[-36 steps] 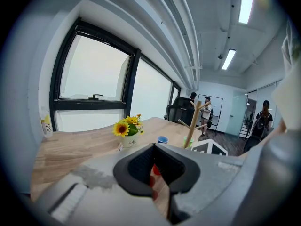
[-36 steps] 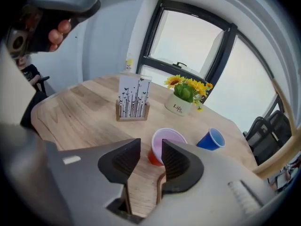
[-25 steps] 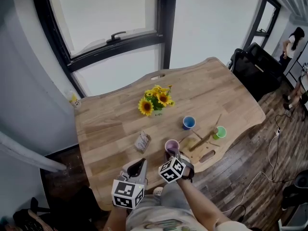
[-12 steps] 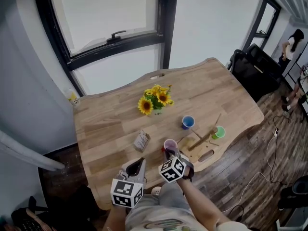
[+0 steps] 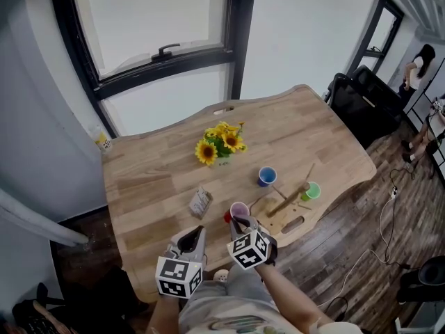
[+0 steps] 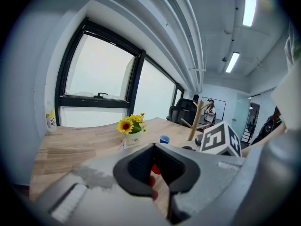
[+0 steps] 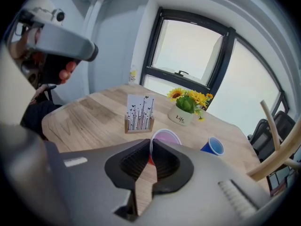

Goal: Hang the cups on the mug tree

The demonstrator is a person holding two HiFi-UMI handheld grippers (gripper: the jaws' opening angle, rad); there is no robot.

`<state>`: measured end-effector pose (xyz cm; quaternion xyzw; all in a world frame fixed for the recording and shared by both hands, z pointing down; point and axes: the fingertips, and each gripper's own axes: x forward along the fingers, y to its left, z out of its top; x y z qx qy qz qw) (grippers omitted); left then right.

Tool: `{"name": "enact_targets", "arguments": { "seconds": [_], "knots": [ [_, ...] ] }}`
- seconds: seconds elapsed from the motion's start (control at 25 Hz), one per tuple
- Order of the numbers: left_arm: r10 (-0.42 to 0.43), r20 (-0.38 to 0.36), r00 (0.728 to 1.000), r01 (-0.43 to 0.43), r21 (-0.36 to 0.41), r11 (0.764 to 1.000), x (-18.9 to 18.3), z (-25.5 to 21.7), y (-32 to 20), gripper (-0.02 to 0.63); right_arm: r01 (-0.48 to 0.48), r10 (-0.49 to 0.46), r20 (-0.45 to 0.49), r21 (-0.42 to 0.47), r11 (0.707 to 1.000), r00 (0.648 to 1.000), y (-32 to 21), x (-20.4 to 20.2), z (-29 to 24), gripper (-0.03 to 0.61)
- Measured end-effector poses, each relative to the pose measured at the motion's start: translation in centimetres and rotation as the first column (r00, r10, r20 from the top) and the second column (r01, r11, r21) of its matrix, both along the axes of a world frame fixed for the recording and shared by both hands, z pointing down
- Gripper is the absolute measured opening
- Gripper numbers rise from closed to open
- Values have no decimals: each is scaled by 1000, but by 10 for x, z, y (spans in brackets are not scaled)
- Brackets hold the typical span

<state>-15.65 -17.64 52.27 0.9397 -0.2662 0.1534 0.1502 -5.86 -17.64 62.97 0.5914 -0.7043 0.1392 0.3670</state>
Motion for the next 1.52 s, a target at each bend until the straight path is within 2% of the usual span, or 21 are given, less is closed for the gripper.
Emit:
{"name": "enact_targets", "arguments": {
  "seconds": [0.4, 0.68, 0.96, 1.24, 1.52],
  "knots": [
    [-29, 5, 1000, 29, 2, 1000, -10, 2, -3, -2, 24, -33, 118, 77, 997, 992, 25, -17, -45, 21],
    [-31, 9, 999, 31, -6, 999, -12, 4, -2, -2, 48, -75, 219, 123, 991, 973, 45, -32, -70, 21],
    [-32, 21, 999, 32, -21, 999, -16, 11, 3, -2, 90, -152, 377, 177, 980, 913, 76, -43, -84, 21],
    [-23, 35, 999, 25, -39, 999, -16, 22, 8, -2, 66, -176, 521, 223, 973, 835, 90, -45, -100, 21],
    [-8, 43, 999, 10, -45, 999, -14, 27, 9, -2, 55, -190, 539, 257, 965, 821, 94, -39, -114, 20]
  ]
}}
